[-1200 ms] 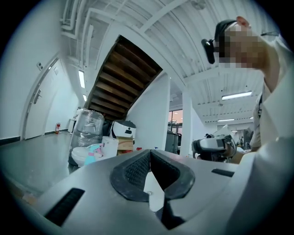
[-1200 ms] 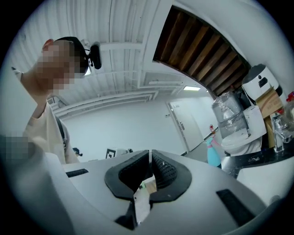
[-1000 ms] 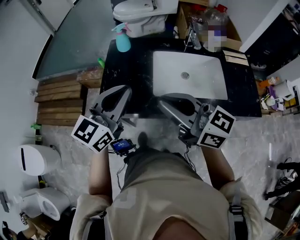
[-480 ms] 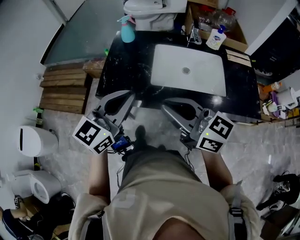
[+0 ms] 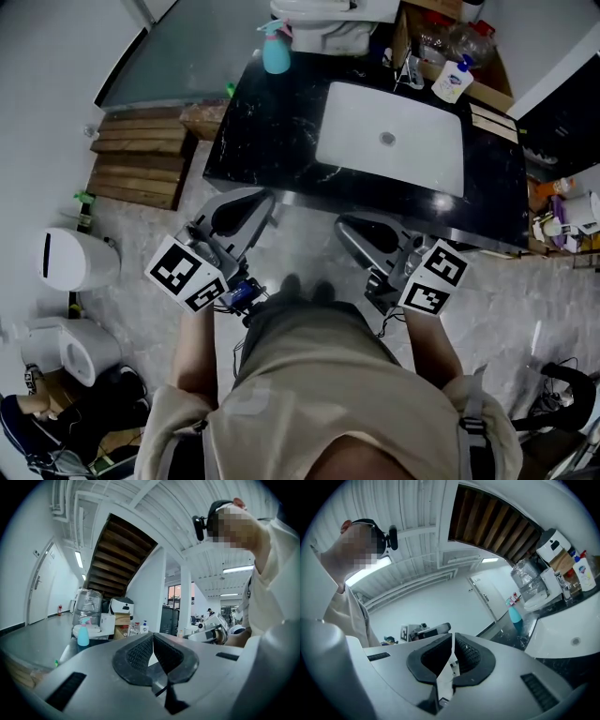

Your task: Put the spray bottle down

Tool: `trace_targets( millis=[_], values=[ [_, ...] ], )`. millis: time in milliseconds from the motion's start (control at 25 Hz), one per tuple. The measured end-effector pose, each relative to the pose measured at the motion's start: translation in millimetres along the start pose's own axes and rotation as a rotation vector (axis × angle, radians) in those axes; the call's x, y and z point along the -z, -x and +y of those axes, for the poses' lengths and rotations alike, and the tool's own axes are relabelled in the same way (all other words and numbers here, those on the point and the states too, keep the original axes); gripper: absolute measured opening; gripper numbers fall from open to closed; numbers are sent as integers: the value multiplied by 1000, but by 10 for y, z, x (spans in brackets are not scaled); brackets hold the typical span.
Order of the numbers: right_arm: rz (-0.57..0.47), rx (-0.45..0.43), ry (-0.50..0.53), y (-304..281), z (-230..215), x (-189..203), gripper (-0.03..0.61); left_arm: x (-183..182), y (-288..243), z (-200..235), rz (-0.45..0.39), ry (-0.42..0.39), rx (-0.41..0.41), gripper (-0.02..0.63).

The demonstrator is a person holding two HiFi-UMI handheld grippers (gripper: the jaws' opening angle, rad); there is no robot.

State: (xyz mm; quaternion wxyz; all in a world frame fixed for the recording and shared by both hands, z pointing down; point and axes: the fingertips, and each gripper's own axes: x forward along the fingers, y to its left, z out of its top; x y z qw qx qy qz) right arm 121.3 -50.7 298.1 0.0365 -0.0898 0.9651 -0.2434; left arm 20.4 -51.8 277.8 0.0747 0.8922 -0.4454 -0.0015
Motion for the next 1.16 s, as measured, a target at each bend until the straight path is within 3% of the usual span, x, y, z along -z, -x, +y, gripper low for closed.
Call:
trace_targets(
  millis=[160,320,640,760,920,1160],
  values=[
    [23,64,14,4,-76,85,31,62,-42,-111,3,-9,90,11],
    [26,97,1,-100,-43,146,29,107,-6,-55,47,-64,108,11],
    [77,165,1,-194,71,351,29,36,136,122,-32,36,165,12],
    [79,182,-1,-232,127,369,29,20,170,135,-48,29,181,11],
    [19,147,-87,-312,238,289,29,17,262,206,-63,34,186,11],
    [36,164,-86,-485,315,347,29,-24,480,418,-88,50,171,12]
  ],
)
